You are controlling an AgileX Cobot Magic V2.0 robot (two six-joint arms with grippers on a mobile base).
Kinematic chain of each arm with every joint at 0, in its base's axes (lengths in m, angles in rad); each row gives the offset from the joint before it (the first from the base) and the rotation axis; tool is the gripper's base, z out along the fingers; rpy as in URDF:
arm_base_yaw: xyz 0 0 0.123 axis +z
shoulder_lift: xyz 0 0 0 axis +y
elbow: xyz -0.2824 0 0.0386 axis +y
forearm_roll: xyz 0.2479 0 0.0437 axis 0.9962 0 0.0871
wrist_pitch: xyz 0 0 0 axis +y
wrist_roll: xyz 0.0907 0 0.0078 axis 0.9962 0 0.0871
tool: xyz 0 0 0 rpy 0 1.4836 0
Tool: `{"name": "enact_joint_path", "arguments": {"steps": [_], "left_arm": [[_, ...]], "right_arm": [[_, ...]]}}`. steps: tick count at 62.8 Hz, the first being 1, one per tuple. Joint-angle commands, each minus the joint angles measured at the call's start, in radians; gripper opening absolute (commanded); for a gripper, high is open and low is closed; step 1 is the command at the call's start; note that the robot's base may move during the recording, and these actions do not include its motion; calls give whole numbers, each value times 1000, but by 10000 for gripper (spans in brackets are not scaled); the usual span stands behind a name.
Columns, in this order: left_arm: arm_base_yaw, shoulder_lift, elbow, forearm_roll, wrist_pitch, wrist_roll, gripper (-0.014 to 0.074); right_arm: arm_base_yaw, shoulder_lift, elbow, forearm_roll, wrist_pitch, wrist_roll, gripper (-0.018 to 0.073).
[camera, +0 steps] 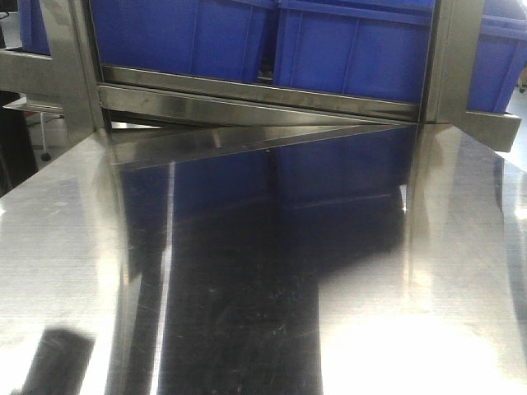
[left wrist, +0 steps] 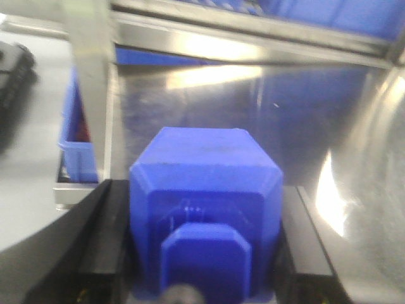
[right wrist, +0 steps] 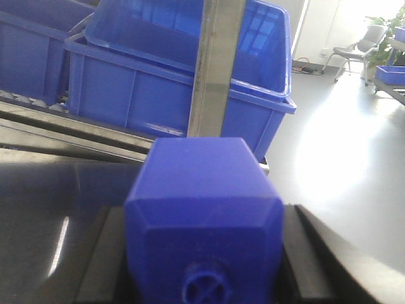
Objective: Pick and sort blue part to right shelf
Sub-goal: 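Raise the left gripper with the part and withdraw from the table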
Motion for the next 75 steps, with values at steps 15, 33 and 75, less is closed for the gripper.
{"name": "enact_joint_path", "arguments": {"steps": [15,33,75], "left_arm": [[13,-250,75,20,-93,1,164],[13,-413,111,38,-68,1,156],[13,-454,111,38,-28,1,290]], "right_arm": [[-6,0,-32,-12,-100,-4,340],[-6,0,-32,-12,-100,-4,340],[-6,0,-32,-12,-100,-4,340]]}}
